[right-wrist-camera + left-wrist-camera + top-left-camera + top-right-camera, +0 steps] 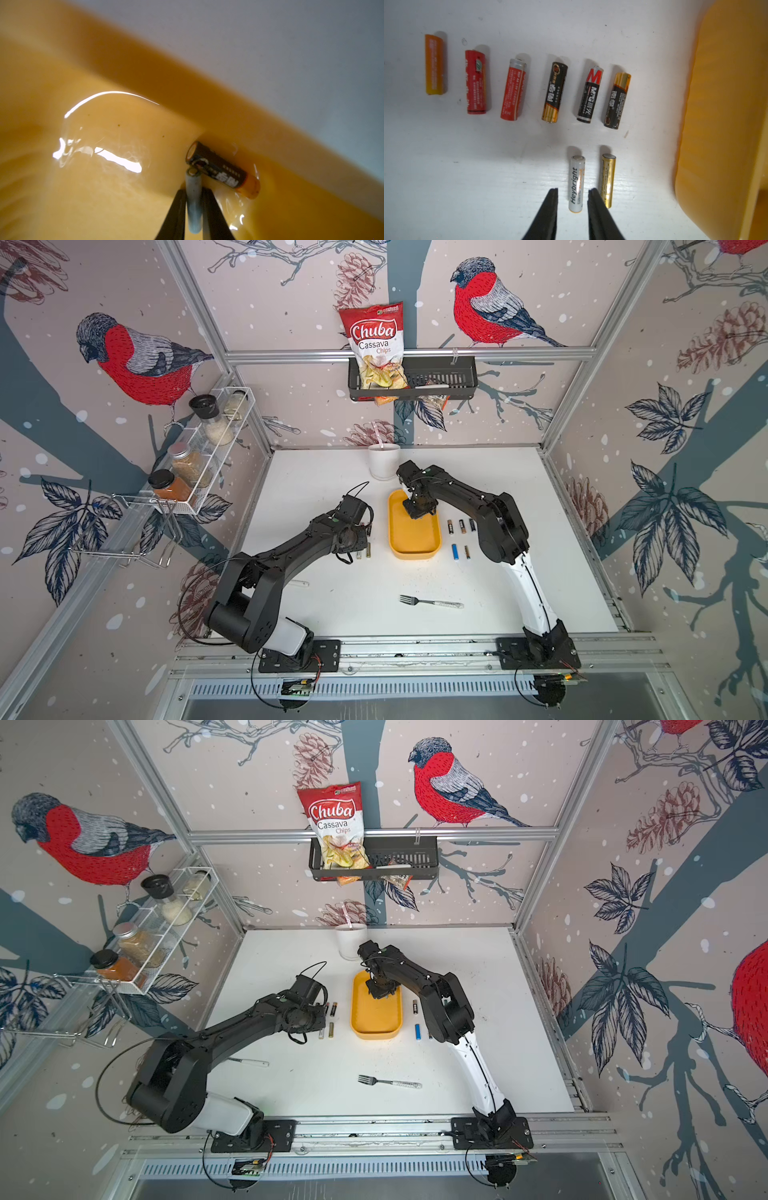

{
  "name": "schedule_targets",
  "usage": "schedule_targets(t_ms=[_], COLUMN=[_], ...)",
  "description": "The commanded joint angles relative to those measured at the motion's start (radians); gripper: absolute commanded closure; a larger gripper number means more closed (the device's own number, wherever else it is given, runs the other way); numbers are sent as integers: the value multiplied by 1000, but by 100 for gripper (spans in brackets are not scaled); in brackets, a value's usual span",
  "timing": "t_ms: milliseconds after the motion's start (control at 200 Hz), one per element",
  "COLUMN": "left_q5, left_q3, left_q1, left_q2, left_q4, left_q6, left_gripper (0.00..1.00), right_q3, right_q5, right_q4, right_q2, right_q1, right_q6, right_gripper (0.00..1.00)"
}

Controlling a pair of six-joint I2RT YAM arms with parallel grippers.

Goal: Take the batteries out of the storage box
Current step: Pick up the battery from the storage box.

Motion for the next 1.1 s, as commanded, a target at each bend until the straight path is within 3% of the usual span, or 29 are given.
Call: schedule_targets(t_ms=[0, 630, 1096], left_q5=[2, 6, 19], left_q3=[2, 11, 44], left_q1=[1, 2, 7], left_q2=[-4, 2, 24], left_q4=[-18, -2, 1], left_q6=[15, 27, 51], left_gripper=[70, 70, 70], right_q3=[-17, -62, -325], right_q5=[-74, -149, -114], right_q4=[-32, -18, 14], right_q2=[-3, -173, -456], right_q1=[-3, -14, -101], right_q6=[15, 85, 131], right_gripper=[81, 82, 82])
